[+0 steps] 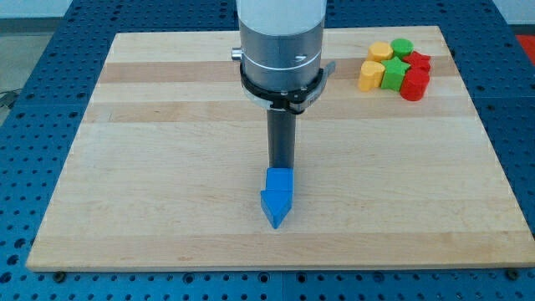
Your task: Move the blue blocks to center bottom
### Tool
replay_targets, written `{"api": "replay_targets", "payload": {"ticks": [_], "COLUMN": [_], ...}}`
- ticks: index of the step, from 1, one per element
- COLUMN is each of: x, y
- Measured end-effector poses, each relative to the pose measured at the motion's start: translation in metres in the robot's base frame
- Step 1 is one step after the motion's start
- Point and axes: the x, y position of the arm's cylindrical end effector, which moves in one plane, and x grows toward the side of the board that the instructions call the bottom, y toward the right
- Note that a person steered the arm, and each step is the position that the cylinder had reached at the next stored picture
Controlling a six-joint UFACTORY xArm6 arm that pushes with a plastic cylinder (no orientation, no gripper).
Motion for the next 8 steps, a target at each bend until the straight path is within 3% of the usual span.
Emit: {"api": "replay_targets", "payload": {"ticks": [1,2,3,4,5,6,8], "x": [0.030,0.007,-0.134,-0.145,-0.059,-0.025,-0.057], "y": [-0.004,-0.004,0.003,0.006,0.117,0.171,0.263]}}
